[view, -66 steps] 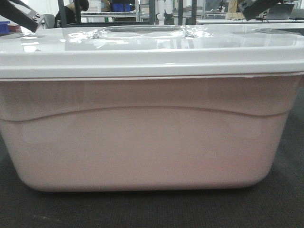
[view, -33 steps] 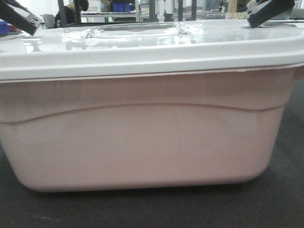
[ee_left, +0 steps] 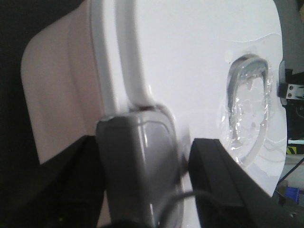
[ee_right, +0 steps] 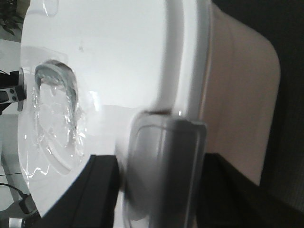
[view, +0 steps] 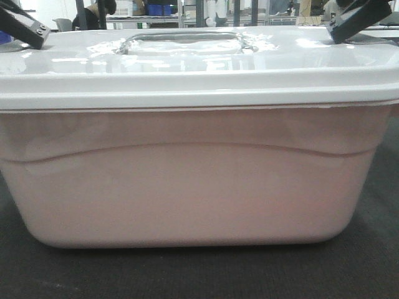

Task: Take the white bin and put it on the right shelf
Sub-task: 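Close both grippers on the grey clips at opposite bin ends, then lift the pink bin off the table with both grippers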

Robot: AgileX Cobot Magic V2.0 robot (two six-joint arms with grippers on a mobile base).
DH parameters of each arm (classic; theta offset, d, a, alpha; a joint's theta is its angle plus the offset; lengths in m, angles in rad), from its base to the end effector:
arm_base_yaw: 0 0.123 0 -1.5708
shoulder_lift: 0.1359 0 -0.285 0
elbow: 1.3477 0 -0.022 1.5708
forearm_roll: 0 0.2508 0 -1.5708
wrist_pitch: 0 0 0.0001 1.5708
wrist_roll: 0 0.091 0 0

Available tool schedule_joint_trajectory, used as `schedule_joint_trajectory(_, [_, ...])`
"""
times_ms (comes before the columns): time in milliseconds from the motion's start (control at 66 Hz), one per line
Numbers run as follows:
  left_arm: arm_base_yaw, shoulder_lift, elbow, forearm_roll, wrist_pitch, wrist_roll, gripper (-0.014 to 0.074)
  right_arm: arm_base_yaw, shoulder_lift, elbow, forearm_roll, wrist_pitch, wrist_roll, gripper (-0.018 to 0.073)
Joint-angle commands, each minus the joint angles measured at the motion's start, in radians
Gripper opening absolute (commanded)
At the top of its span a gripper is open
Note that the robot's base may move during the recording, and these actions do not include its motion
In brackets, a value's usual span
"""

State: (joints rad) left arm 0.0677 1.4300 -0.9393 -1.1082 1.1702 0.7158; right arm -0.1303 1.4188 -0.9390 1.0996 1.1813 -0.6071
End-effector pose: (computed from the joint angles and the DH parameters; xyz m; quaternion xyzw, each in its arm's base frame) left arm 0.2603 -0.0575 0.2814 0.0756 0.8717 -0.4480 0.1837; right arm 0.2604 0.0416 0.2838 -0.0078 0.8755 0.4511 0.1729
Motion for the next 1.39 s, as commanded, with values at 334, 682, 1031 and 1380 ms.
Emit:
schedule_joint_trajectory(334, [-0.010, -0.027, -0.022, -0.076, 0.048, 0.020, 0.0197, 0.006, -0.037, -0.022, 0.084, 0.134, -0.024, 0.0340])
schedule_joint_trajectory(682, [-0.010, -0.027, -0.022, -0.099, 0.061, 0.020, 0.0197, 0.006, -0.037, -0.022, 0.110, 0.140, -0.024, 0.0383])
schedule_joint_trajectory(1031, [-0.010, -0.040, -0.022, -0.129, 0.086, 0.052, 0.0197, 0.006, -0.037, -0.022, 0.113, 0.146, -0.024, 0.0404])
schedule_joint_trajectory(1380, [-0.010, -0.078, -0.022, -0.151, 0.084, 0.054, 0.0197, 0.006, -0.067, -0.022, 0.113, 0.152, -0.034, 0.0368])
